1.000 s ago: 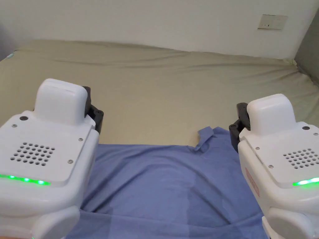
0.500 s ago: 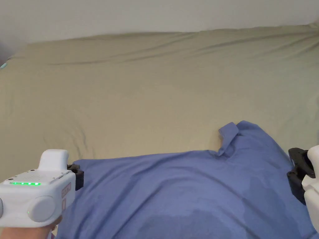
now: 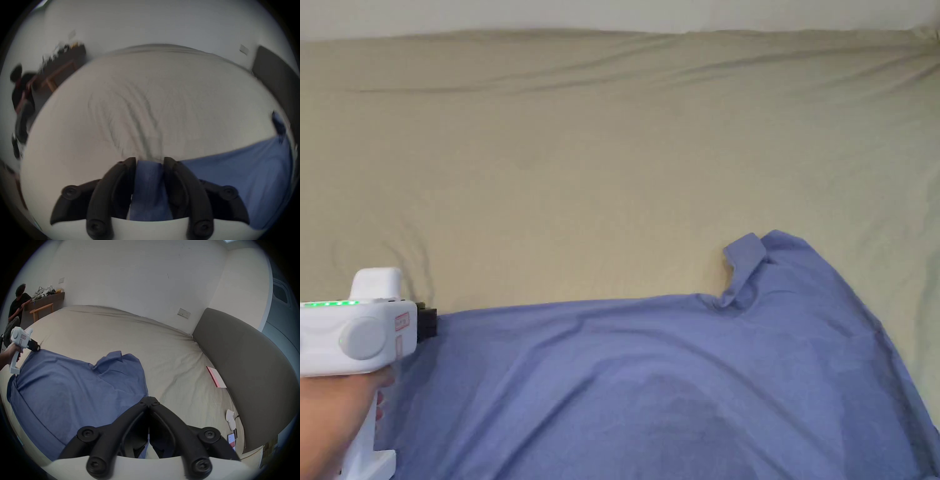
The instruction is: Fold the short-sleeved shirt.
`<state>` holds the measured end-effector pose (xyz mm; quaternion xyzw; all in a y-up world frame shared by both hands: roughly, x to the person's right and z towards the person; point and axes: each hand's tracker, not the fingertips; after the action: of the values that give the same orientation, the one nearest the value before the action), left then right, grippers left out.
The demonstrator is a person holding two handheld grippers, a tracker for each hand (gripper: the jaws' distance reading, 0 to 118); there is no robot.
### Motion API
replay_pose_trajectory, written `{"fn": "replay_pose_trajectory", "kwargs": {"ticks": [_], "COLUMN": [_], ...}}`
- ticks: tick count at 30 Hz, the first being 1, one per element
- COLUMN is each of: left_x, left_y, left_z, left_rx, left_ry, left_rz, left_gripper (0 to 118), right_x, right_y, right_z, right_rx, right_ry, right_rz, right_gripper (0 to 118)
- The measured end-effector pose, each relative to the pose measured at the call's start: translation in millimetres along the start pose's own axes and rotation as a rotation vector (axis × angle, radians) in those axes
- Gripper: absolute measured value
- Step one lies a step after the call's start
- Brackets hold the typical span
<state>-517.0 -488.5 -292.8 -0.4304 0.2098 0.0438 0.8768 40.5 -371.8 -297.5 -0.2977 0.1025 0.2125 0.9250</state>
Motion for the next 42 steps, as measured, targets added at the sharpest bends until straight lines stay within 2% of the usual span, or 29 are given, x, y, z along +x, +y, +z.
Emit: {"fn": "replay_pose_trajectory", "kwargs": {"ticks": [1,2,4,8,13,14,15,16,17,18,19,24,26,27,28,29,30,31,32,33,34,39,42], "left_x": [8,14,16,-1,-7,-8,-7,-6,-5,-2,1,10,12,12,11,11,10,9,9,7,5,-11,-18], "left_y": [-1,-4,-9,0,13,14,15,14,14,13,11,-4,-11,-15,-17,-20,-22,-23,-24,-24,-24,-14,-10], "left_z": [3,5,7,29,80,91,101,111,119,126,131,144,140,136,134,132,128,124,122,121,121,134,151], "left_rx": [-0.004,-0.011,0.027,0.054,0.159,0.193,0.206,0.224,0.24,0.246,0.252,0.239,0.235,0.226,0.209,0.208,0.201,0.192,0.184,0.184,0.184,0.196,0.212], "left_ry": [-0.021,-0.046,0.01,-0.059,-0.083,-0.087,-0.101,-0.109,-0.106,-0.106,-0.1,-0.103,-0.057,-0.056,-0.062,-0.066,-0.071,-0.07,-0.065,-0.064,-0.062,-0.068,-0.068], "left_rz": [-0.125,-0.165,-0.204,-0.08,-0.112,-0.111,-0.12,-0.127,-0.134,-0.156,-0.18,-0.241,-0.276,-0.276,-0.278,-0.272,-0.267,-0.266,-0.264,-0.259,-0.251,-0.177,-0.158], "left_gripper": [26,6,3,3,3,3,3,3,3,3,3,3,3,3,3,3,3,3,3,3,3,3,3], "right_x": [-1,-2,-5,0,22,25,28,31,31,29,26,10,2,-2,-3,0,2,-1,-4,-7,-7,7,20], "right_y": [-1,-1,0,9,37,43,48,51,52,52,52,43,38,36,38,41,44,46,49,51,52,65,73], "right_z": [-4,-8,-17,-31,-69,-82,-98,-116,-135,-159,-181,-252,-262,-256,-251,-247,-243,-239,-230,-226,-222,-186,-151], "right_rx": [-0.003,-0.008,-0.024,-0.028,-0.057,-0.09,-0.104,-0.135,-0.183,-0.263,-0.339,-0.446,-0.466,-0.45,-0.438,-0.422,-0.418,-0.409,-0.396,-0.394,-0.385,-0.353,-0.333], "right_ry": [-0.004,-0.004,0.01,0.02,0.055,0.067,0.069,0.081,0.097,0.148,0.154,0.155,0.106,0.134,0.137,0.174,0.265,0.279,0.199,0.191,0.195,0.235,0.266], "right_rz": [-0.004,-0.009,-0.026,-0.049,-0.086,-0.08,-0.087,-0.091,-0.087,-0.082,-0.067,-0.066,-0.018,-0.024,-0.031,-0.063,-0.115,-0.125,-0.043,0.03,0.069,0.004,0.026], "right_gripper": [2,2,2,2,4,11,26,63,89,102,104,104,100,91,66,66,55,34,10,5,5,4,3]}}
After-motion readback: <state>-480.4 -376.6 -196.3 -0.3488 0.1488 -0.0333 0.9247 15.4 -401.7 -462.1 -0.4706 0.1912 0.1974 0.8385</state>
